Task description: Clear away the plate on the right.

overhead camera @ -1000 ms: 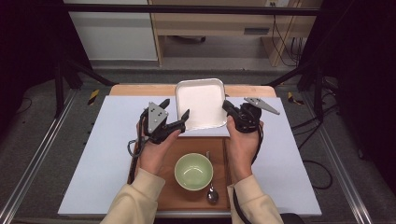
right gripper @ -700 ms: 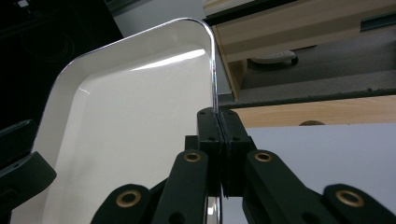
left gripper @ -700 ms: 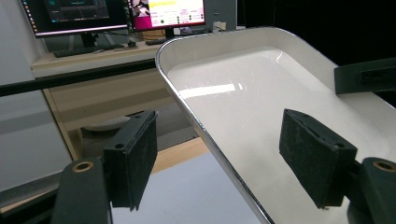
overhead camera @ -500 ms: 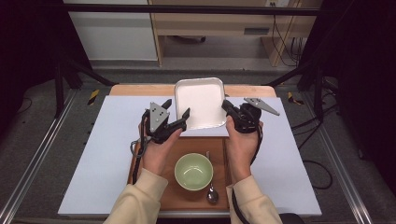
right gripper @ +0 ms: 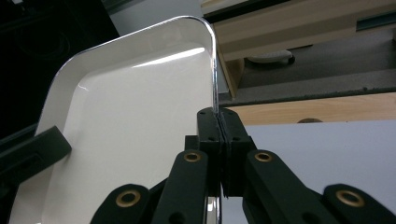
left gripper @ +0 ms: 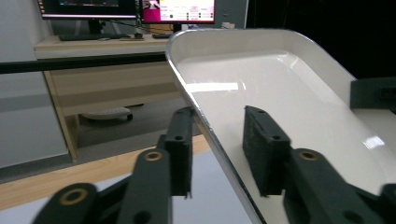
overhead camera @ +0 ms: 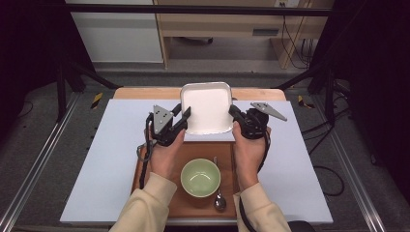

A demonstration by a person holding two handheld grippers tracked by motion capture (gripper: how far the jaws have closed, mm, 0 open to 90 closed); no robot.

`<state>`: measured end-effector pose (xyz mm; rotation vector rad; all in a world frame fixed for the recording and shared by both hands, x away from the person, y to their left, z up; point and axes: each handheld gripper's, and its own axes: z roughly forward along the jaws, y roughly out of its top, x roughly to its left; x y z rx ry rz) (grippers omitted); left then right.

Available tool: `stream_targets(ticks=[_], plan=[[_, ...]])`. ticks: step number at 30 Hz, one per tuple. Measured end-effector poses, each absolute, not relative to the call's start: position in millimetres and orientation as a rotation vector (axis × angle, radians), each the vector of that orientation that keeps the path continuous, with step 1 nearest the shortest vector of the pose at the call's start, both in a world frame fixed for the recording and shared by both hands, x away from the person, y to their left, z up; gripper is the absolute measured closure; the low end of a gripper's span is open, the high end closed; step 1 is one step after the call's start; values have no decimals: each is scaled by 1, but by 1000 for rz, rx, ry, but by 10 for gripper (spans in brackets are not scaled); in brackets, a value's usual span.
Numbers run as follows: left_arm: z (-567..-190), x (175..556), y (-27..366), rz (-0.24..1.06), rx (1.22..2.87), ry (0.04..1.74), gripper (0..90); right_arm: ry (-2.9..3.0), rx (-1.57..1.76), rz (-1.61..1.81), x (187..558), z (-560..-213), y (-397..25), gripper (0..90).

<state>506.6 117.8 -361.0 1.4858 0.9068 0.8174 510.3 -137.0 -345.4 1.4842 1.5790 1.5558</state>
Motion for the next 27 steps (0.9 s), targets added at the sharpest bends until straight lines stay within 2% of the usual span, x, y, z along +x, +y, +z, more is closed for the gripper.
stream_targets(ticks=[14,27], plan=[[-370,518,129,829,1438,993,867,1661,1486,1460,511,-362,-118,884],[-364,514,138,862,1431,974,893,1709,1458,1515,516,-374,-110,844]])
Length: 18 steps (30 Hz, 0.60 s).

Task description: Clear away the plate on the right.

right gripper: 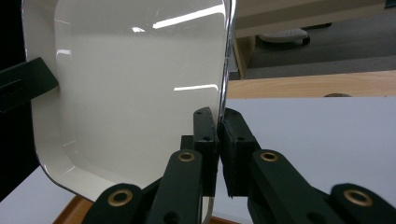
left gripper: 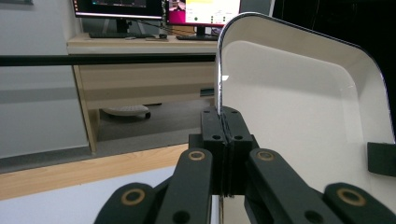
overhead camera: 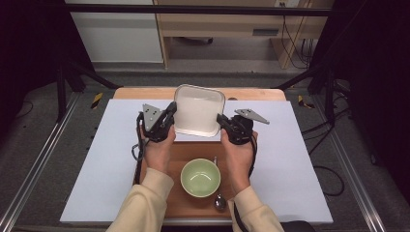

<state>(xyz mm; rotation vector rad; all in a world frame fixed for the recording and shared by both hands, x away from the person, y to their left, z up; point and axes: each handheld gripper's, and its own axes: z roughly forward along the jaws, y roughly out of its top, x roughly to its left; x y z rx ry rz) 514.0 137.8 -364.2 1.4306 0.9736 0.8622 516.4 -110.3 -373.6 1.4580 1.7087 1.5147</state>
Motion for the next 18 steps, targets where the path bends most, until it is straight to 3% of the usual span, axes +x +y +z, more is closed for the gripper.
stream_targets(ticks=[4,9,18], plan=[[-364,514,140,868,1434,973,893,1731,1447,1528,518,-374,-110,799],[-364,516,144,869,1430,986,893,1746,1394,1527,516,-372,-107,607],[-365,518,153,874,1425,1004,893,1735,1321,1516,508,-366,-115,409]])
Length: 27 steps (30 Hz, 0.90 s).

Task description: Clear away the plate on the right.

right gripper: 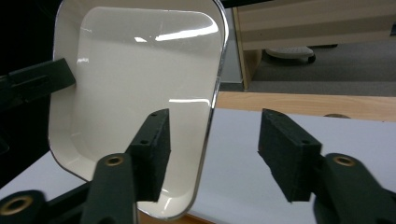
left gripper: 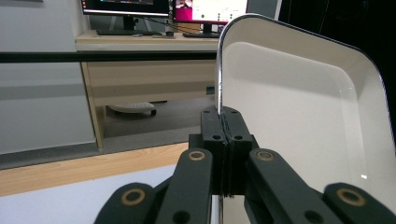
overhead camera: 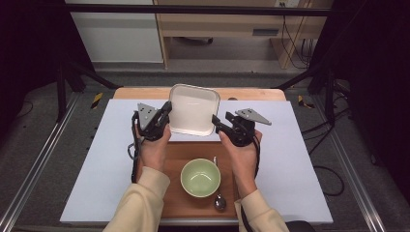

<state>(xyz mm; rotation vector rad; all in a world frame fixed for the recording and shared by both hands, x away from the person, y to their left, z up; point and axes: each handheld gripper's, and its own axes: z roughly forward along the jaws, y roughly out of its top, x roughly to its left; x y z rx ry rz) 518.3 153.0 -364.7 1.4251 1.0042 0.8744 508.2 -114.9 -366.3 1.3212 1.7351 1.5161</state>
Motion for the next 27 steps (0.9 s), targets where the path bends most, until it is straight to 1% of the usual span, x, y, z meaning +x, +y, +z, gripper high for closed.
stream_targets(ticks=[4,7,13,17,19,23,27], plan=[[-364,518,164,882,1425,1018,893,1717,1251,1498,500,-363,-125,299],[-364,517,173,890,1424,1032,893,1712,1202,1473,493,-363,-136,248],[-368,518,189,887,1415,1072,893,1678,1182,1433,481,-371,-169,189],[-372,517,201,892,1412,1095,893,1695,1187,1368,475,-385,-187,175],[-374,515,209,895,1408,1107,893,1707,1178,1326,470,-394,-198,153],[-376,508,225,900,1415,1122,893,1709,1146,1259,460,-408,-218,98],[-381,497,240,888,1422,1137,893,1678,1166,1254,454,-417,-239,89]])
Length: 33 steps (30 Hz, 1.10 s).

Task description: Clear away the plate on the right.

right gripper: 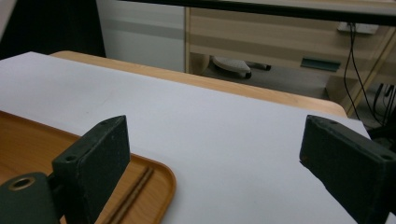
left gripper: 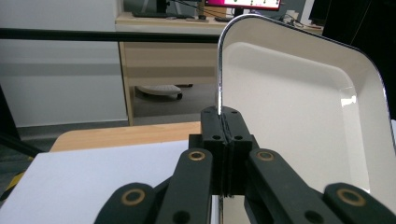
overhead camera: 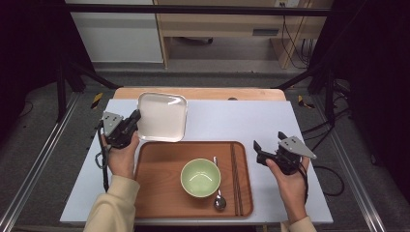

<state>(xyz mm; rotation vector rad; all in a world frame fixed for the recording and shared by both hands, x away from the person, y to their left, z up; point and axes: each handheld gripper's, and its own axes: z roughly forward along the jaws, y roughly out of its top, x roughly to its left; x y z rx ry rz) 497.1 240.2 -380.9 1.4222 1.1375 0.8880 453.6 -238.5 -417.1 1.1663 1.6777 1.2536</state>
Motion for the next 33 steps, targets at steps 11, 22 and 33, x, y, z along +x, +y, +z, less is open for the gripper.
stream_targets(ticks=[11,22,33], plan=[[-397,469,272,856,1459,1164,893,1625,1256,1267,452,-425,-260,101],[-414,445,285,820,1468,1185,892,1622,1280,1264,452,-427,-262,111],[-426,430,290,774,1480,1211,892,1630,1289,1270,453,-429,-262,114]])
